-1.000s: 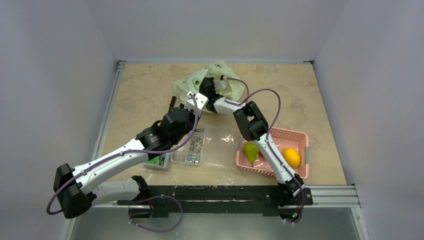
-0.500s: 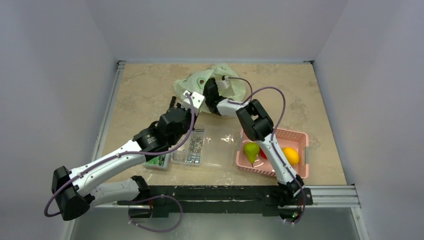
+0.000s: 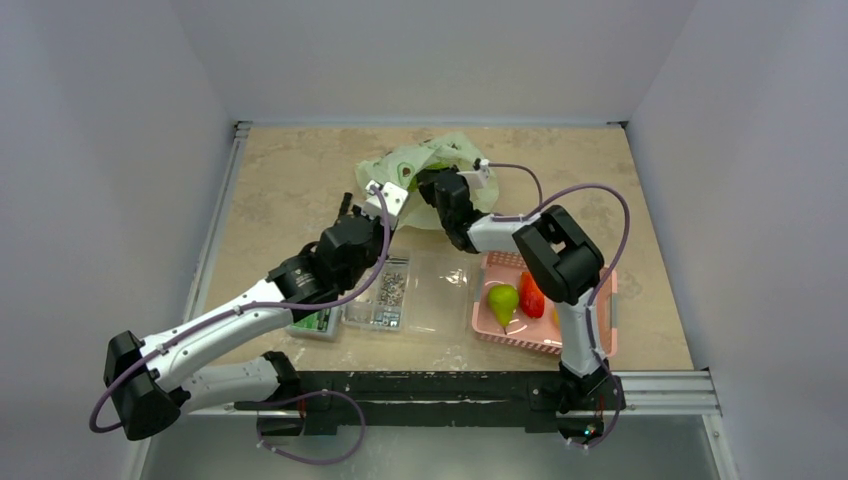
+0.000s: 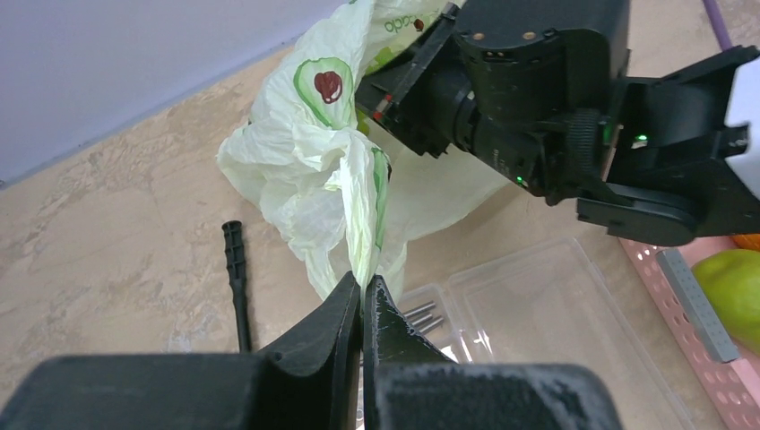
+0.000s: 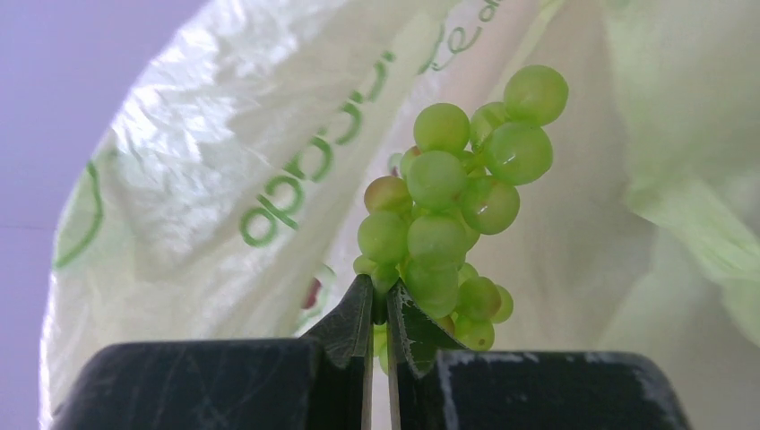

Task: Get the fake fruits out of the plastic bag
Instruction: Take out the fake fruit from the plastic bag.

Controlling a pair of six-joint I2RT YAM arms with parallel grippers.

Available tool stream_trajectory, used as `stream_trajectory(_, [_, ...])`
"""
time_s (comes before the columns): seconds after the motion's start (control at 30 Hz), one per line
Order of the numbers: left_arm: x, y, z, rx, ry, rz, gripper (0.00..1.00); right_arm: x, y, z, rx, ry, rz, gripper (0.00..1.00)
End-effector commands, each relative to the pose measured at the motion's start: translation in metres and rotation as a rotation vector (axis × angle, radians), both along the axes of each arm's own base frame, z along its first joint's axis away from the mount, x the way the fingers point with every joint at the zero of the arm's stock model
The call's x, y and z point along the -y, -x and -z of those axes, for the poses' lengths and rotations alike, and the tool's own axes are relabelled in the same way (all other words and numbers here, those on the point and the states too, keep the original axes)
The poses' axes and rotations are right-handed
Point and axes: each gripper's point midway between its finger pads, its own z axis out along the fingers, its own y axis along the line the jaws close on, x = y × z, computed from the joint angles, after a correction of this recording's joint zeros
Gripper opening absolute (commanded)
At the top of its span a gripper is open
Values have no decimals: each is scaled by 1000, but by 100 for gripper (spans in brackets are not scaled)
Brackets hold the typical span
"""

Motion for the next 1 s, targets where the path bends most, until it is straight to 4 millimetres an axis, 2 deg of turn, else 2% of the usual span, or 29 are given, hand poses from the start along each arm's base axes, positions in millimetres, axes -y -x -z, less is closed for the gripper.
stream_trajectory(0.0, [1, -4, -7, 32, 18, -15, 0, 8, 21, -27, 60, -6, -33, 0])
stream_trajectory(0.23, [2, -5, -5, 24, 9, -14, 0, 26, 61, -37, 63, 92, -111, 0])
stream_trajectory(0.47, [6, -6, 0, 5, -11, -4, 0, 33, 86, -61, 68, 163, -188, 0])
stream_trajectory(0.63, [7, -6, -1, 4, -11, -1, 0, 47, 107, -68, 37, 265, -224, 0])
stream_trajectory(0.8, [5, -6, -3, 13, -36, 2, 0, 84, 130, -88, 30, 441, -192, 0])
stream_trajectory(0.97, [6, -5, -3, 7, -31, 8, 0, 142, 159, -119, 3, 626, -85, 0])
